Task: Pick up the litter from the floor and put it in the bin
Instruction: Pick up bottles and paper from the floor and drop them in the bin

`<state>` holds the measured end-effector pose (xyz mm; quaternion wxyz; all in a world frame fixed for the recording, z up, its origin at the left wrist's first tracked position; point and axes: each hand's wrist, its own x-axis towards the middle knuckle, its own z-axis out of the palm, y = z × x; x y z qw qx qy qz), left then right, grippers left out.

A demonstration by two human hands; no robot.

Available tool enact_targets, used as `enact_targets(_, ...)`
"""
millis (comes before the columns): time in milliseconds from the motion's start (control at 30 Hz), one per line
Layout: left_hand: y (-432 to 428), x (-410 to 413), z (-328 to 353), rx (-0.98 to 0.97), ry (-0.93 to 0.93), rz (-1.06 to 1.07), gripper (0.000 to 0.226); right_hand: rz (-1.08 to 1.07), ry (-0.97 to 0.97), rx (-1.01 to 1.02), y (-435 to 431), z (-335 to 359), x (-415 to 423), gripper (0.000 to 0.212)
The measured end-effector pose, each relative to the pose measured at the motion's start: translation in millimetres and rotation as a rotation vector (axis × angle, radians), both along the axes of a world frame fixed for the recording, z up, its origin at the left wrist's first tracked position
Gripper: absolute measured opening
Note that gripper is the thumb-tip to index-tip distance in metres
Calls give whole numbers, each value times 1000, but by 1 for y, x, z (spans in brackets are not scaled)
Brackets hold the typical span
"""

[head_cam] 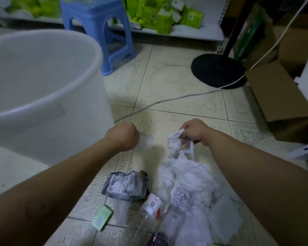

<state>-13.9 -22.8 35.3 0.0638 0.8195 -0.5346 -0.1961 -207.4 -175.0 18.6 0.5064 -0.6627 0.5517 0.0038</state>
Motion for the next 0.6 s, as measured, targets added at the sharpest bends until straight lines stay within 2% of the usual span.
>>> enact_targets(200,-7,9,70,-280,-55,-50,19,-204,-218,-95,4,51,7,25)
enact_targets(400,-5,23,131,-398,-72,-120,3,-201,-372,-113,12,110,38,27)
enact_targets(500,1,38,155,-456,-70,-128,13,-208,-439,-169,14,140,53,26)
enact_targets(600,11,64,176,-556,-77,-101,12,-220,-569,-247,19,174,75,27)
